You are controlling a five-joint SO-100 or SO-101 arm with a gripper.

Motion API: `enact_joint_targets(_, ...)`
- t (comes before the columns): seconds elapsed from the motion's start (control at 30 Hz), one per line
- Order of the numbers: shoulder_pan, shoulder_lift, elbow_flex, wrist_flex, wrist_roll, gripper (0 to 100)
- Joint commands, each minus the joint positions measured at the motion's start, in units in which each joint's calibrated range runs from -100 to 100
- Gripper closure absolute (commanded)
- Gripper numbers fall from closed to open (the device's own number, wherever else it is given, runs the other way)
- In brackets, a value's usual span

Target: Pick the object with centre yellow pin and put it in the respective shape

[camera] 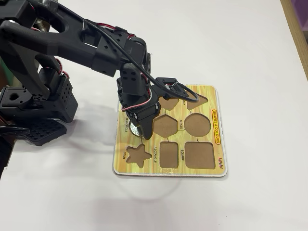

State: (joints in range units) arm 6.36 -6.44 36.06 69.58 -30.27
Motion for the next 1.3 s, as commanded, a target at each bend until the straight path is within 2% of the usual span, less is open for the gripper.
enact_joint_targets(0.0,-0.5,-1.1,-1.4,-0.3,-0.3,79)
enact_joint_targets(0.47,-0.5,-9.8,-1.5,-0.3,-0.5,79)
enact_joint_targets(0.67,-0.5,-15.2,-0.4,-0.3,-8.2,79)
enact_joint_targets(0.93,-0.5,-22.0,0.0,-0.3,-12.5,79)
enact_joint_targets(1.13,-0.6,-30.8,7.8,-0.3,-18.4,79)
enact_joint_targets(1.27,-0.6,-36.9,13.4,-0.3,-20.1,79)
